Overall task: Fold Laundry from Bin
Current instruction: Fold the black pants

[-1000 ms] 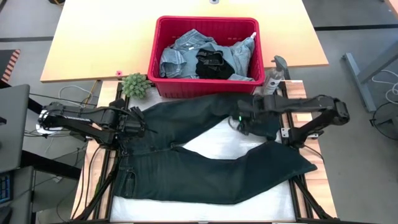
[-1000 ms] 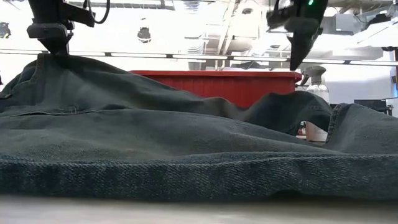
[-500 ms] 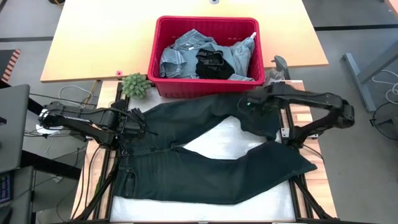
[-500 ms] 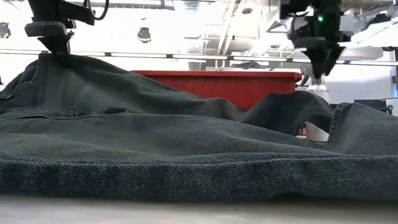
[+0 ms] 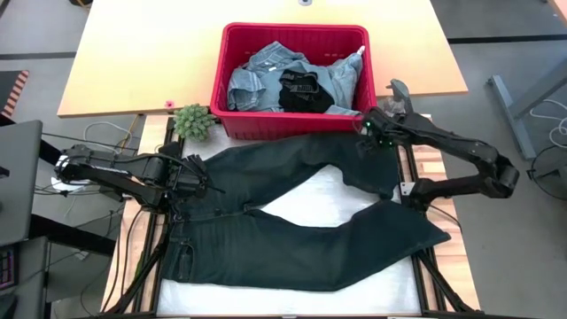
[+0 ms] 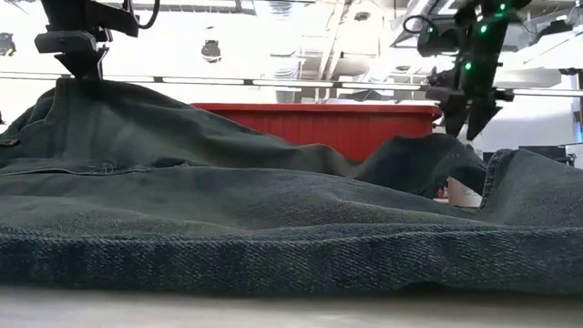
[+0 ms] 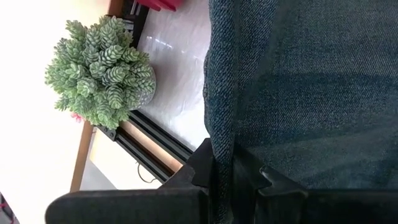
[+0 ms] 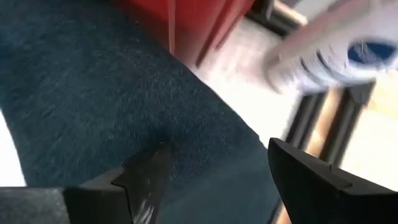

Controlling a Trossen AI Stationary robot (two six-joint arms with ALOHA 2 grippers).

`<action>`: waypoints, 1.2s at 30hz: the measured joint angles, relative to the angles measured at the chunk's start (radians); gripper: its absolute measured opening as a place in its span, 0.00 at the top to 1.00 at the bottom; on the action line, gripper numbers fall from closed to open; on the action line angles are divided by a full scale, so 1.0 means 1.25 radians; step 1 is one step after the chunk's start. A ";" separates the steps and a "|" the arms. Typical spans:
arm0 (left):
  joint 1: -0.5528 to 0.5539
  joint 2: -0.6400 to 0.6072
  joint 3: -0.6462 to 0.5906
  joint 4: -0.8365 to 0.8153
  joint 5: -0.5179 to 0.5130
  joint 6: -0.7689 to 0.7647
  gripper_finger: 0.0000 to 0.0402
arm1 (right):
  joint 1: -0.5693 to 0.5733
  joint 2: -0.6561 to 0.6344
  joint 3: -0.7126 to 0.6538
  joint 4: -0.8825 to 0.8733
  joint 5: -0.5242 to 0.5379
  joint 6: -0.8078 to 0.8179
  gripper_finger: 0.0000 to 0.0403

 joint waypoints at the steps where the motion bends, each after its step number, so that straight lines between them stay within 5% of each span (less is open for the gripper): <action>1: 0.000 0.000 0.000 0.000 0.000 0.002 0.97 | -0.014 0.006 -0.007 0.022 -0.012 -0.025 0.26; 9: 0.000 0.000 0.000 0.000 0.019 -0.002 0.97 | -0.095 0.068 -0.036 0.080 -0.138 -0.204 0.28; 17: 0.000 0.000 0.000 -0.001 0.021 -0.004 0.97 | -0.080 0.113 -0.036 0.121 -0.158 -0.273 0.32; 21: 0.000 0.000 0.000 0.000 0.021 -0.007 0.97 | -0.048 0.103 -0.037 0.116 -0.146 -0.267 0.47; 27: 0.000 0.000 0.000 -0.001 0.010 -0.007 0.97 | 0.000 0.087 -0.039 0.097 -0.135 -0.271 0.93; 36: 0.000 0.000 0.000 -0.001 0.004 -0.004 0.97 | 0.084 -0.001 -0.011 0.064 -0.088 -0.209 0.97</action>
